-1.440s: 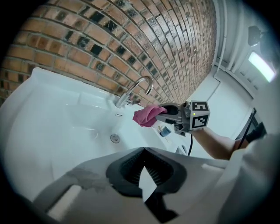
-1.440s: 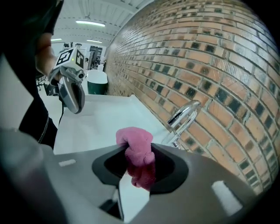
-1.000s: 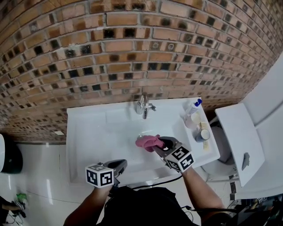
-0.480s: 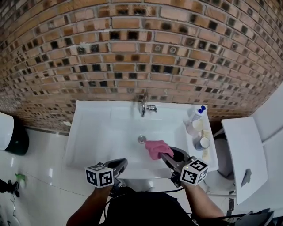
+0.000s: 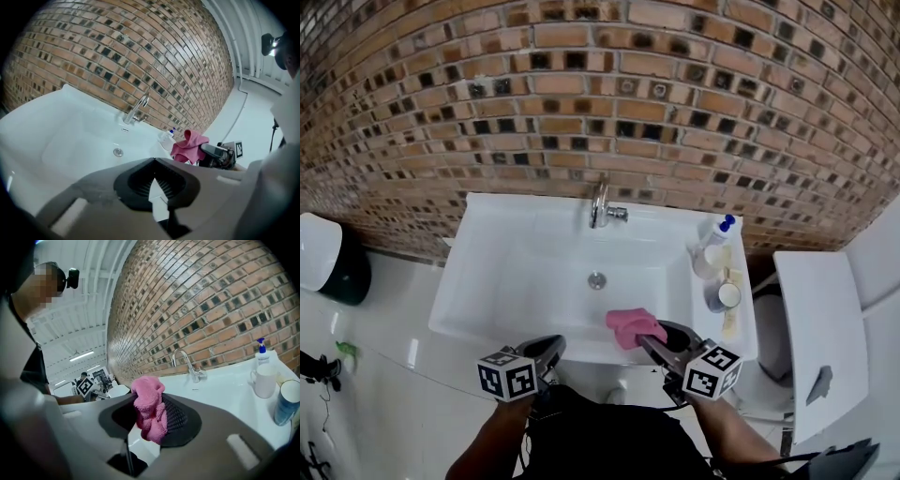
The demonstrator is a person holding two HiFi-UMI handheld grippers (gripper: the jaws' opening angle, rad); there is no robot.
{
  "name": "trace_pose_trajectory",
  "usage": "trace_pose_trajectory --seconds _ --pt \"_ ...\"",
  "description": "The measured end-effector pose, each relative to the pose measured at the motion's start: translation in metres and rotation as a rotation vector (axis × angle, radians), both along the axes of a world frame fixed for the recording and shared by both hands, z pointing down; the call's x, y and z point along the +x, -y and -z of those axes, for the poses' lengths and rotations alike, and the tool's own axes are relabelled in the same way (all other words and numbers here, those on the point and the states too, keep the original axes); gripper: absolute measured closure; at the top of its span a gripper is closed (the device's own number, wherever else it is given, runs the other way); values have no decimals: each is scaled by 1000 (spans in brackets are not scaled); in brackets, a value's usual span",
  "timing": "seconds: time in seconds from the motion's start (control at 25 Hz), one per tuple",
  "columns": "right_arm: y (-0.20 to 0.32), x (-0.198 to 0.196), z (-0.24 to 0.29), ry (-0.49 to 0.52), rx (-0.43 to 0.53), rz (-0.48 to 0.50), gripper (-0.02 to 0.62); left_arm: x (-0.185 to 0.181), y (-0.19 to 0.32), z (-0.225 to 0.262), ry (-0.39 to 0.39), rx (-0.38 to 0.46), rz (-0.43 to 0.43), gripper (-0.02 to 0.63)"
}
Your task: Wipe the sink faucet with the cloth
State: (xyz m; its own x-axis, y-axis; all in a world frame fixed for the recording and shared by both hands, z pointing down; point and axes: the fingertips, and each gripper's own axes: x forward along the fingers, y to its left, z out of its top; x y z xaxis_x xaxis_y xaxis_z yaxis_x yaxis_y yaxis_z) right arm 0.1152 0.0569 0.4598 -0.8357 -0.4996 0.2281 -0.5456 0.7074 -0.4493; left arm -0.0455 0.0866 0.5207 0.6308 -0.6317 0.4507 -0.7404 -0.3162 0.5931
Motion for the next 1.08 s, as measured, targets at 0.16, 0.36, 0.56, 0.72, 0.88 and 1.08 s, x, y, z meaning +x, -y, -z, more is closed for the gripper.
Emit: trace_pose_trajectory --seconds 0.16,0.36,0.56,0.72,0.88,1.08 --pt "-9 0 -8 -12 -12 1 469 -1 -8 -8 9 -31 -4 600" --pt "-7 -16 -4 -3 -4 -25 469 -13 3 3 37 -15 -54 600" --pt "2 -31 4 11 17 -71 469 -29 17 13 40 11 -87 600" --pt "3 -38 4 20 6 -109 469 -40 22 15 36 17 -109 600" --pt "5 -45 0 13 -2 -131 469 -50 24 14 40 15 -132 600" --pt "6 -58 -3 13 -15 -153 469 -66 22 10 51 1 -151 600"
